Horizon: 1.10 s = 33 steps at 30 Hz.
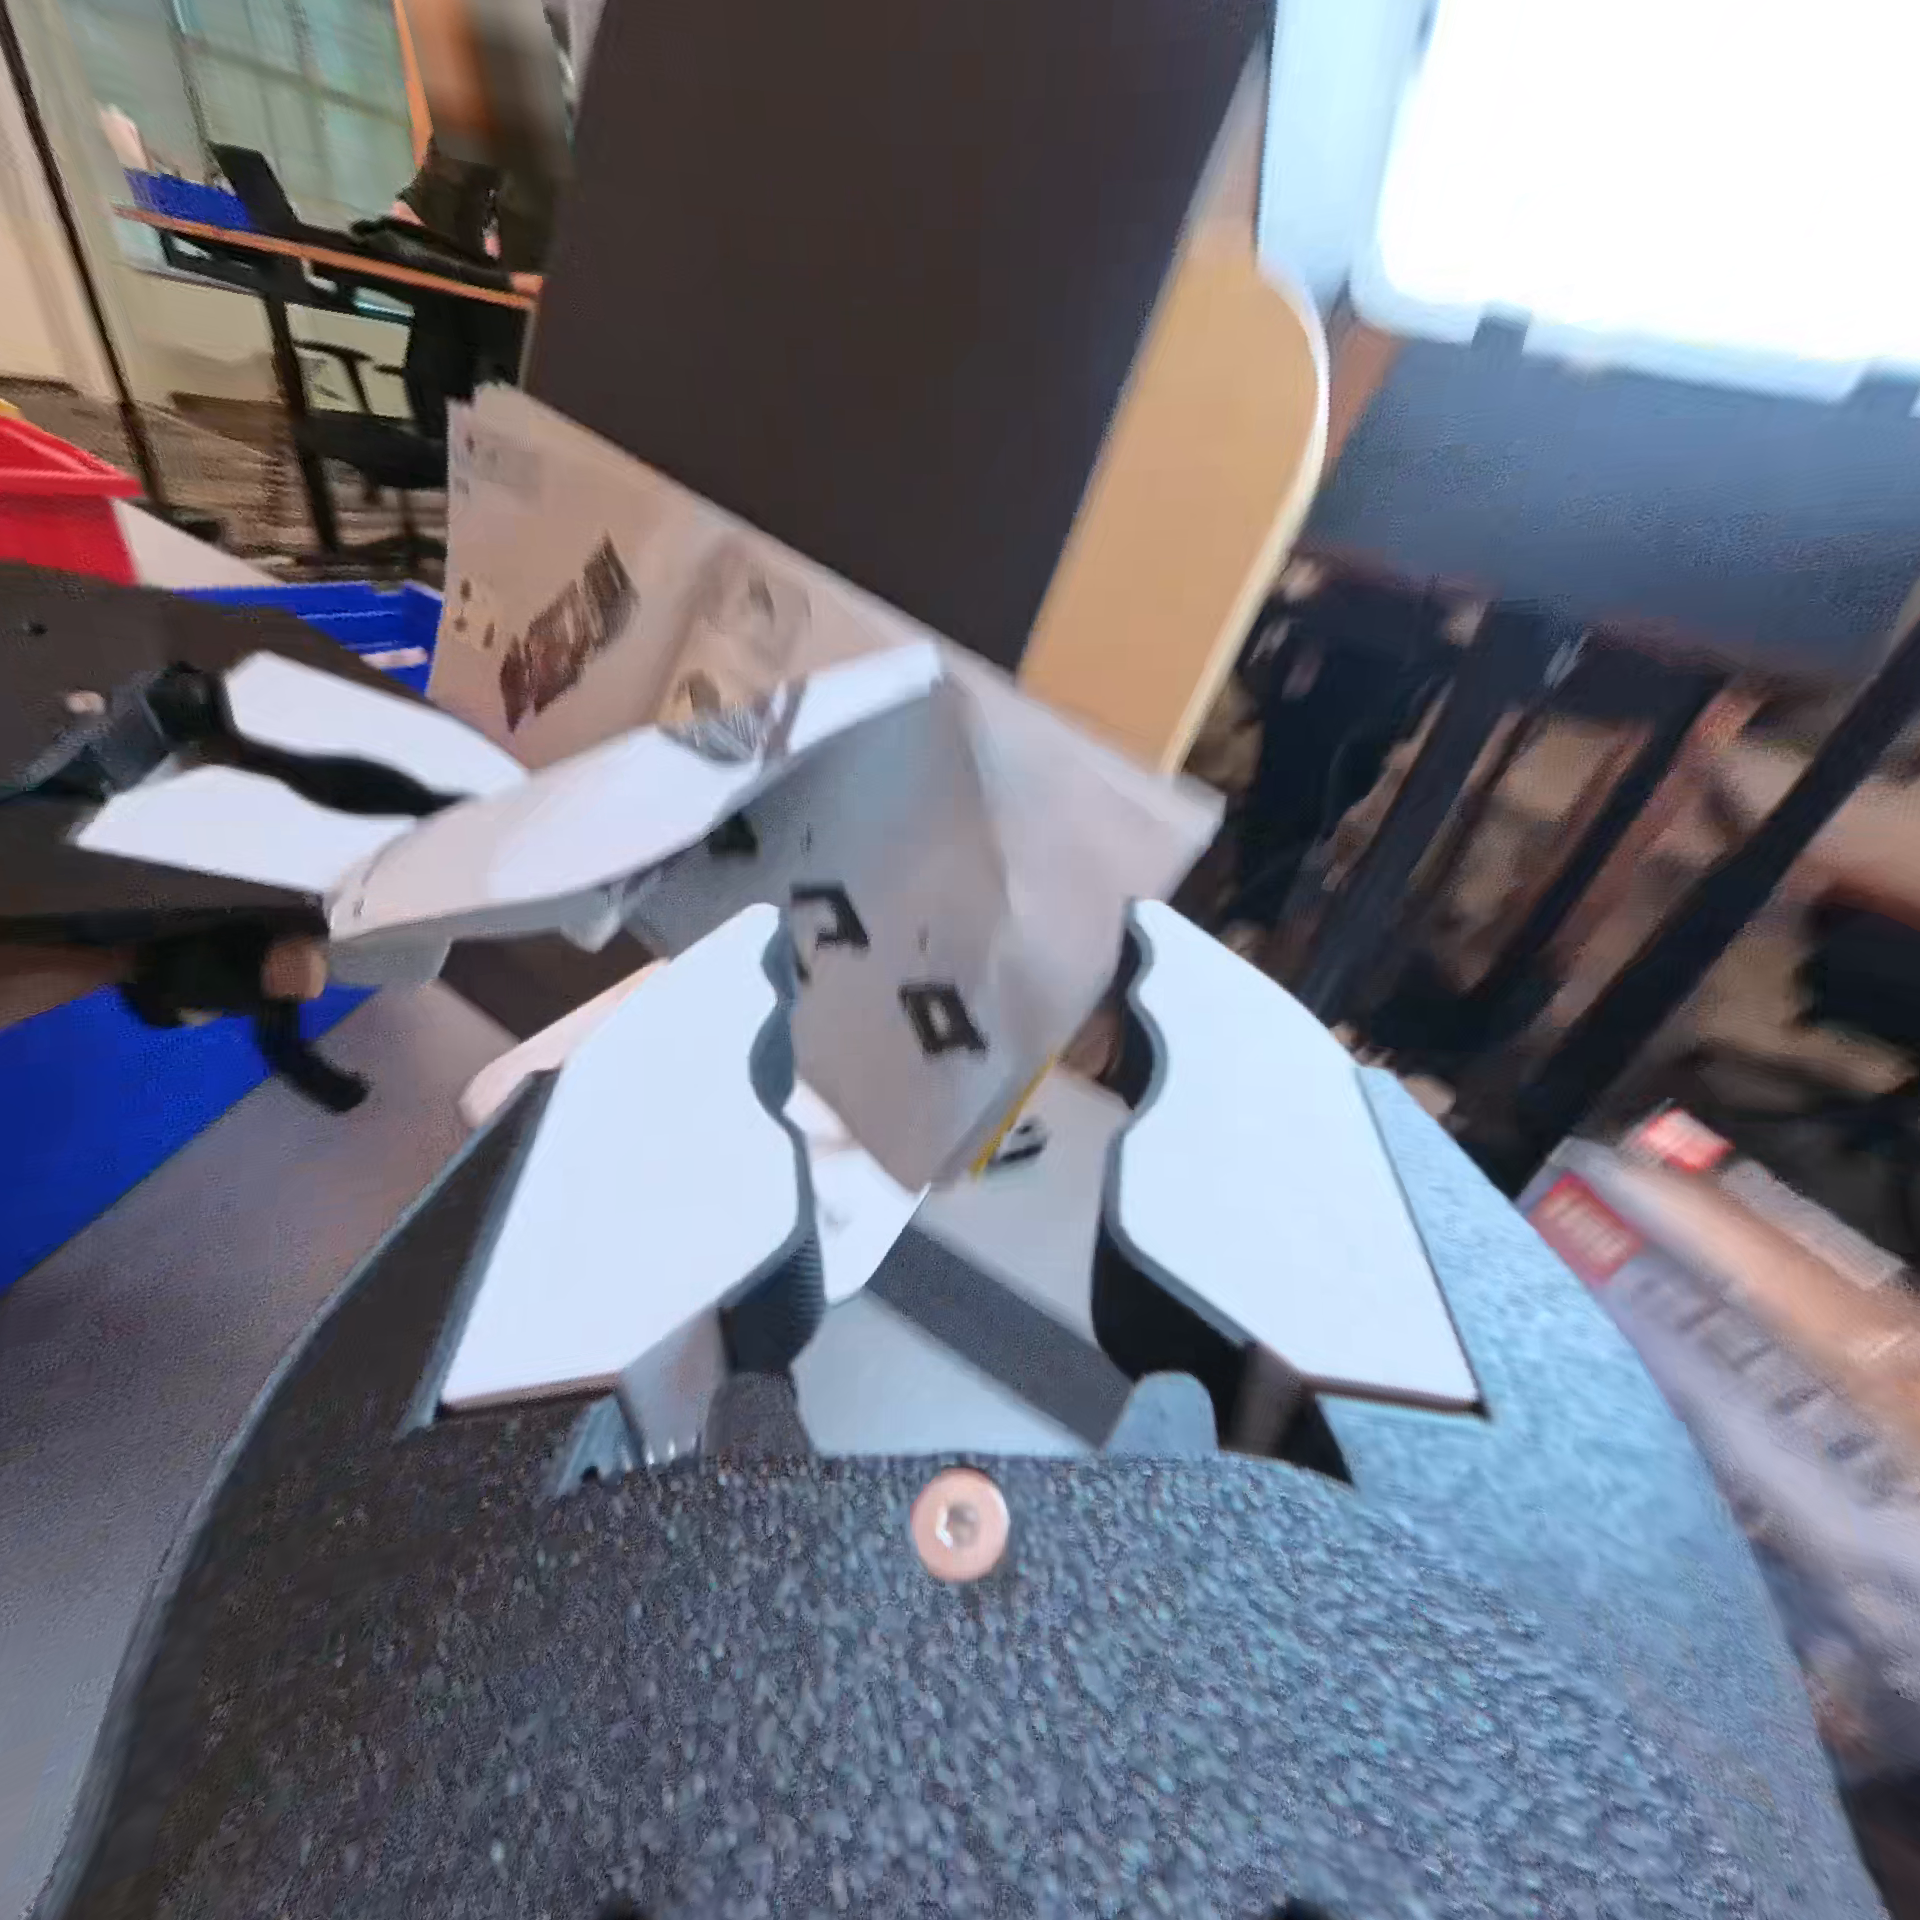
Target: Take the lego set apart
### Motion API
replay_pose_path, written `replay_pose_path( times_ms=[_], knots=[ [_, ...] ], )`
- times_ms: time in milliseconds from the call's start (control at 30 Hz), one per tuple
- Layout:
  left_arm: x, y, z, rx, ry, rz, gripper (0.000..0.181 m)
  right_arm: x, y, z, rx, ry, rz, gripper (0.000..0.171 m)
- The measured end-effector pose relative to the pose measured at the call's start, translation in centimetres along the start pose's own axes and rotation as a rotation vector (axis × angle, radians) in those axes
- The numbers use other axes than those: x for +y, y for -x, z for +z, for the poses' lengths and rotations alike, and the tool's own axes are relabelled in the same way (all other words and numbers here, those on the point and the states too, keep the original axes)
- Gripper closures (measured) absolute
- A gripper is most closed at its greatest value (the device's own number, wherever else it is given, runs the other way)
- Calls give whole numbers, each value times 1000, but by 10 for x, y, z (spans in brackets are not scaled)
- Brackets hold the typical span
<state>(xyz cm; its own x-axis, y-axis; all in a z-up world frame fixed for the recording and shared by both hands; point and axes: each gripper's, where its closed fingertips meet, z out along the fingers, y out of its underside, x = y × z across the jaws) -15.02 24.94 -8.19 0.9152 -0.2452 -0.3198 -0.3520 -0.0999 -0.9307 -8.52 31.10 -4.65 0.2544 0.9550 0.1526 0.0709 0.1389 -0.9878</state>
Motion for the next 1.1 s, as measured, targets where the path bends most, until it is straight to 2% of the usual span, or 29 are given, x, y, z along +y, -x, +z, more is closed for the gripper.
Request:
replay_pose_path(
  times_ms=[67,100,167,200,300,400,467,567,700,800,900,1033,1100],
  knots=[
    [1,-6,10,11,10,-12,170,34,2,5,-109,90,174,89],
    [3,-8,15,18,30,-17,165,39,7,8,-185,89,282,82],
    [9,-9,27,-8,81,18,157,28,12,7,-312,31,489,71],
    [11,-9,31,-16,100,38,153,21,9,7,-317,7,530,67],
    [15,-14,44,-14,145,69,139,24,-4,21,-209,41,501,66],
    [16,-17,52,2,150,54,131,39,-1,51,-195,135,482,63],
    [16,-21,53,35,156,39,124,44,1,67,-191,158,464,71],
    [14,-22,38,41,152,74,118,44,-11,75,-137,158,355,112],
    [17,6,4,-60,141,60,124,32,-26,75,-143,159,216,132],
    [26,41,-10,-134,146,-3,127,23,-29,79,-132,198,129,137],
    [28,67,-13,-181,144,-45,129,21,-31,82,-79,229,58,132],
    [27,82,-9,-225,171,-28,151,21,-31,84,-45,184,64,128],
    [28,81,-6,-236,188,-36,151,22,-30,84,-25,144,64,127]
  ],
)
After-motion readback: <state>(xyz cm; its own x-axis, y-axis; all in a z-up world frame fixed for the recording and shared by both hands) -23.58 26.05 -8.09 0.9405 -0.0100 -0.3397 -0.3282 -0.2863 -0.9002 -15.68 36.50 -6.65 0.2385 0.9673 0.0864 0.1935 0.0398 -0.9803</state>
